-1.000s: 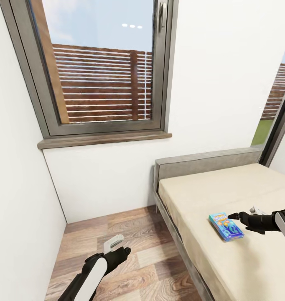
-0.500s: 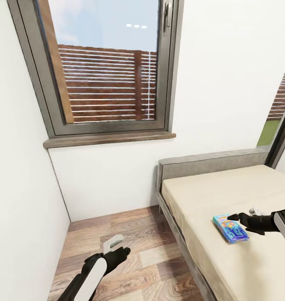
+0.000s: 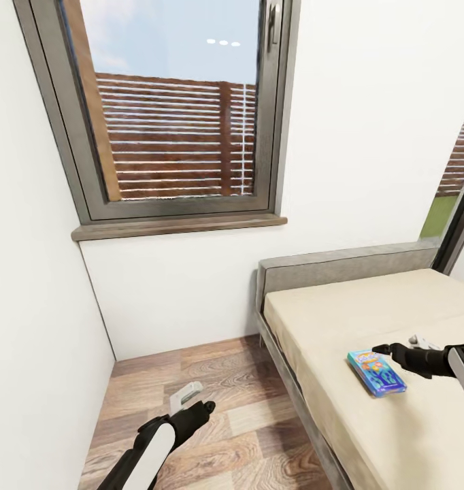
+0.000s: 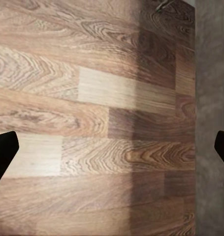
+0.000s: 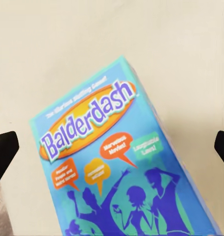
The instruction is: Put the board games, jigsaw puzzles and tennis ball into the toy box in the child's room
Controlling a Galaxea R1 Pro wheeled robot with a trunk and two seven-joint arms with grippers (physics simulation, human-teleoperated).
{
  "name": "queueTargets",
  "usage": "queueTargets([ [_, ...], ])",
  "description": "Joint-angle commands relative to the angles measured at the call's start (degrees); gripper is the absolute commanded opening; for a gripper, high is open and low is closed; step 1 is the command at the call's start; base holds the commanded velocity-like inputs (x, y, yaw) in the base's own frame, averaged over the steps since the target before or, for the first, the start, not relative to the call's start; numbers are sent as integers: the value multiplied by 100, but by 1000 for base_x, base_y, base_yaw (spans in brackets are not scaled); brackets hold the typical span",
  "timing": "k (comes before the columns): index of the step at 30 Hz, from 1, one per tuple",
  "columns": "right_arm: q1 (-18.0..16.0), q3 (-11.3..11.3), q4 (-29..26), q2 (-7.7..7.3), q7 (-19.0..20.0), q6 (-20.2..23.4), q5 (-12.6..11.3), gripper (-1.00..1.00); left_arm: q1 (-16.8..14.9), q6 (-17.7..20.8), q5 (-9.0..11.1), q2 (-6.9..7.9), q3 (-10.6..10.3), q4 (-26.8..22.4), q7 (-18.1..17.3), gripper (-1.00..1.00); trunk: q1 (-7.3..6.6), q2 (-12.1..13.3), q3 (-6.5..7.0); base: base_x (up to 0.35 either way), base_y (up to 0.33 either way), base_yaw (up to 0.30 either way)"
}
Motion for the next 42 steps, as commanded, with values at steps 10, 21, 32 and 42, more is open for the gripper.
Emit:
queueTargets([
  [10,-4,-21,-120,1,-2,-278,-23,100,-3,4,60,2,-8,-9,52,100,-1,-3,-6,0,0,0],
  [21,-195,270,171,113,159,-46,102,100,73,293,55,5,-18,-298,341,100,-1,-3,-6,0,0,0],
  [32,-218,343,472,127,177,101,119,100,83,344,54,4,-17,-550,415,100,-1,-3,-6,0,0,0],
  [42,-219,335,476,124,171,103,89,100,83,340,54,4,-17,-551,415,100,-1,-3,-6,0,0,0],
])
